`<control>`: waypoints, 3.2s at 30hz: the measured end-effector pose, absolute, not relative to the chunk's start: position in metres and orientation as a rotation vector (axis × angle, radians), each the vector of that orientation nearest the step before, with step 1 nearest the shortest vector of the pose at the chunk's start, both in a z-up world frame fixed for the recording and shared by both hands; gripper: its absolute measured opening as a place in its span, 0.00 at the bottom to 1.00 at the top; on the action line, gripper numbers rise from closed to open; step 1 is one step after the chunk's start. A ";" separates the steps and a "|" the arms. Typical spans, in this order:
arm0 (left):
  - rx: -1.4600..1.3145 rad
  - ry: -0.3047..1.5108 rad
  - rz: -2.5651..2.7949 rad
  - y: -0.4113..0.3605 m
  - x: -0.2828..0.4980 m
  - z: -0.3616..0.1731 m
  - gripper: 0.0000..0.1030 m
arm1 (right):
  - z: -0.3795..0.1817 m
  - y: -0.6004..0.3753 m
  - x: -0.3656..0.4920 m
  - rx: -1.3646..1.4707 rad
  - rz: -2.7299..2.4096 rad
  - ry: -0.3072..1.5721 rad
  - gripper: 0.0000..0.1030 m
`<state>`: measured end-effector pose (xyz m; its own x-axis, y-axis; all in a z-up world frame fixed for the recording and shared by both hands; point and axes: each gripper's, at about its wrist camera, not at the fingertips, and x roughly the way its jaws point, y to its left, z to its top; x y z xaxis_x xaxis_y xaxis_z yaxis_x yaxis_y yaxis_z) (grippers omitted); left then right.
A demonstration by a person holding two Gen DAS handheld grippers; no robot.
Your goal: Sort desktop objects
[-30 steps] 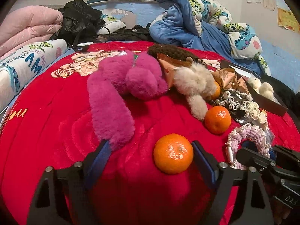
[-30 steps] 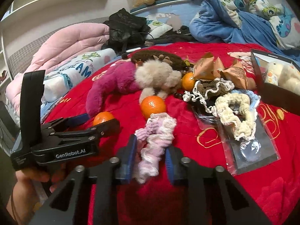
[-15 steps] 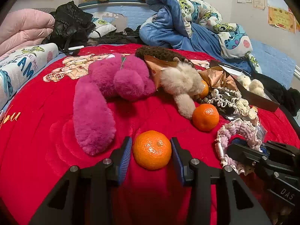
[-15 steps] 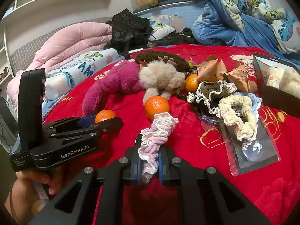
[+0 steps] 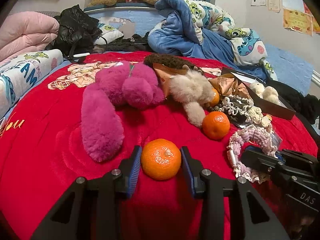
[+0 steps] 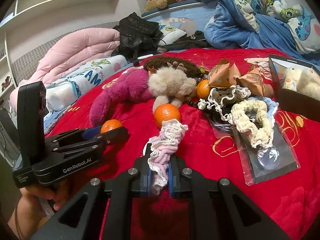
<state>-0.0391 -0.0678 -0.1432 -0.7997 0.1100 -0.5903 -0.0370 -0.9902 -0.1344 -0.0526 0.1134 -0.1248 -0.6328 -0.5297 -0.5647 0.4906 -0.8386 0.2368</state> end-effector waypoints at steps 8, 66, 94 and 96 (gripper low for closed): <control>-0.957 -0.165 2.911 -0.068 -0.037 -0.142 0.39 | -0.124 0.116 -0.053 0.856 -2.408 -0.094 0.12; -0.820 -0.037 2.683 0.086 -0.041 -0.068 0.38 | -0.074 0.294 -0.016 0.806 -2.747 -0.293 0.11; -0.799 0.019 2.521 0.192 -0.114 -0.059 0.38 | -0.074 0.380 -0.042 0.789 -2.879 -0.307 0.11; -0.798 0.038 2.508 0.201 -0.118 -0.058 0.38 | -0.074 0.382 -0.045 0.783 -2.881 -0.305 0.11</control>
